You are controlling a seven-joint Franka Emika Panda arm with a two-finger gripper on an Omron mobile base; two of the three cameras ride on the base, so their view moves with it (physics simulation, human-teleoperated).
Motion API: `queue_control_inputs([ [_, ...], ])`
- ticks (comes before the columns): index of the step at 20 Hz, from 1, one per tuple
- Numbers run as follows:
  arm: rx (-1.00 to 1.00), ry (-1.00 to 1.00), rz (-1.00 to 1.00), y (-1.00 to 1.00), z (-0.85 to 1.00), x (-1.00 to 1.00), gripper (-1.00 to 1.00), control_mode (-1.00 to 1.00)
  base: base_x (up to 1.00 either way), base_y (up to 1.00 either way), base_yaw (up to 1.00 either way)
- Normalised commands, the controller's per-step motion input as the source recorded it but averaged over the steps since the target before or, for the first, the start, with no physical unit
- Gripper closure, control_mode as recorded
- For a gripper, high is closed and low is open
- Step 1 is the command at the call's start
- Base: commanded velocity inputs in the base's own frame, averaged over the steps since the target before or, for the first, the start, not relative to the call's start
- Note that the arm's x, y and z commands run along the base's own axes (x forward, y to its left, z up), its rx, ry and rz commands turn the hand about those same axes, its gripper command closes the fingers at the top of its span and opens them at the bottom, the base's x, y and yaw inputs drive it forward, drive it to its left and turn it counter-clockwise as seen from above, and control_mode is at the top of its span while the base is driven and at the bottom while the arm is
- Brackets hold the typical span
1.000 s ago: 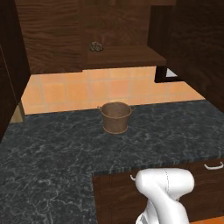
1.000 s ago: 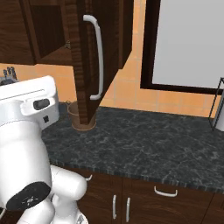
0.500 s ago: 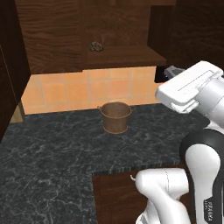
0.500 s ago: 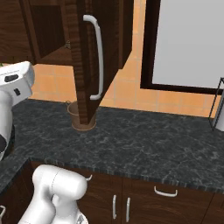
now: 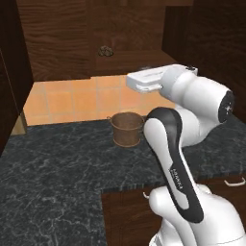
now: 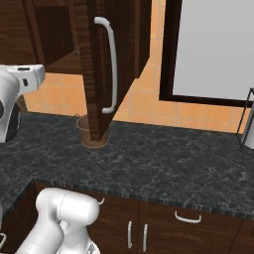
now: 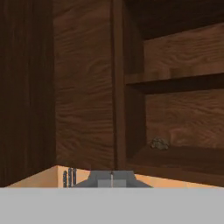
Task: Open the cabinet, pick up the bread from the cabinet and place it in the basket. Then move the basket to the dining counter.
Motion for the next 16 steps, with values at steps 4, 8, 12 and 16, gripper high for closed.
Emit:
queue_control_inputs([
  [4,0.00,0.16,-0.06,-0.08,0.02,0.75,-1.00,-1.00,0.00,0.00,0.00],
  [8,-0.09,0.21,-0.19,0.00,0.00,0.62,-1.00,-1.00,0.00,0.00,0.00],
  [12,-0.16,0.16,-0.24,-0.01,0.01,0.39,-1.00,-1.00,0.00,0.00,0.00],
  [16,-0.02,0.15,-0.13,-0.19,0.27,0.03,-1.00,-1.00,0.00,0.00,0.00],
])
